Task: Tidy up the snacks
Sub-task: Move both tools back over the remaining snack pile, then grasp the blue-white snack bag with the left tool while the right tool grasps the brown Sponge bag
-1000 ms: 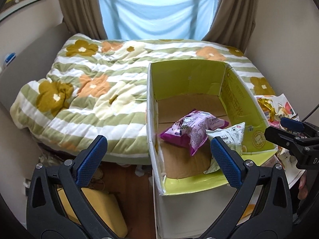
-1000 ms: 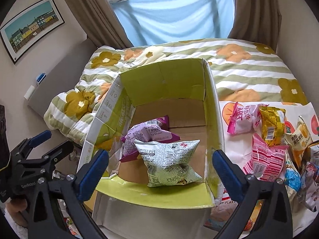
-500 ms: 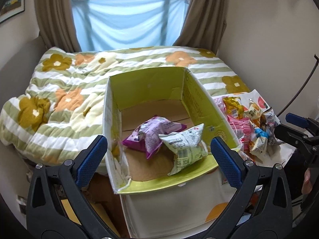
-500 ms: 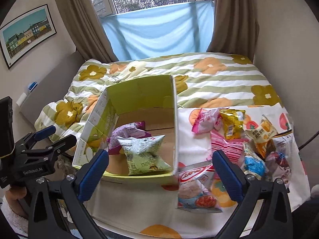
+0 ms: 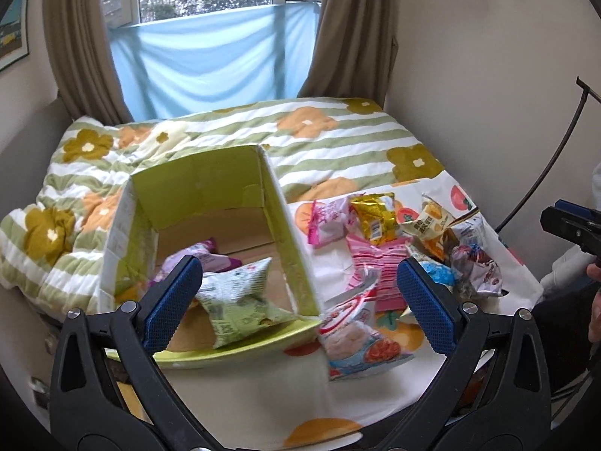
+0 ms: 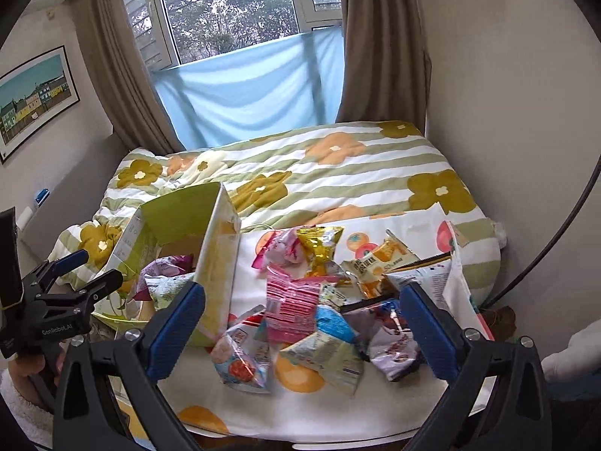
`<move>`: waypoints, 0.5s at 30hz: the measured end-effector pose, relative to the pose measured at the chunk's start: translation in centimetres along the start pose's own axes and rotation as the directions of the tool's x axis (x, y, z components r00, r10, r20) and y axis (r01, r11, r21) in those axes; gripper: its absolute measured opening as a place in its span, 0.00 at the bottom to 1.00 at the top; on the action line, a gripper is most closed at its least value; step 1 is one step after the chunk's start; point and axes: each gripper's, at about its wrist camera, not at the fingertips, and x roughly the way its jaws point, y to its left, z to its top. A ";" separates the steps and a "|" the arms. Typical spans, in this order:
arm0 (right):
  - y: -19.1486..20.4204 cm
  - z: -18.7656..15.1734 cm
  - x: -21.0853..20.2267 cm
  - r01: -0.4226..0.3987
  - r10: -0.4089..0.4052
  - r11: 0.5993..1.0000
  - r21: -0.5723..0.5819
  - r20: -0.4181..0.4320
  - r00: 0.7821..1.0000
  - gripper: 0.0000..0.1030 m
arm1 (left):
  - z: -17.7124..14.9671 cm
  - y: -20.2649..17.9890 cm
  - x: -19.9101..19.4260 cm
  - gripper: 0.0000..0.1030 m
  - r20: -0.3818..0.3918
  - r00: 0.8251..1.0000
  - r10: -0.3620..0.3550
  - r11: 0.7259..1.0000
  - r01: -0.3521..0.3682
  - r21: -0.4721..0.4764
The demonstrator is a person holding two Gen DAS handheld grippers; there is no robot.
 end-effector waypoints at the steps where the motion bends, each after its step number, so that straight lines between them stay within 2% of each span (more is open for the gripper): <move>1: -1.1 0.1 0.0 -0.002 0.002 1.000 0.001 -0.007 1.000 1.00 | -0.1 -1.1 0.4 0.99 -0.005 1.000 -0.003 1.000 0.003 -0.007; 6: -6.7 0.6 1.3 -0.028 0.030 0.999 0.018 -0.089 0.996 1.00 | -0.9 -6.5 2.5 0.99 -0.022 1.000 0.008 1.000 -0.009 -0.017; 9: -9.5 0.7 2.7 -0.061 0.063 0.998 0.018 -0.146 0.987 1.00 | -1.7 -9.3 4.3 0.99 -0.065 0.998 0.010 1.000 -0.011 -0.009; 15: -12.5 -0.5 5.9 -0.124 0.125 0.992 0.022 -0.248 0.961 1.00 | -3.3 -14.3 7.7 0.99 -0.139 0.990 -0.003 0.996 0.015 0.086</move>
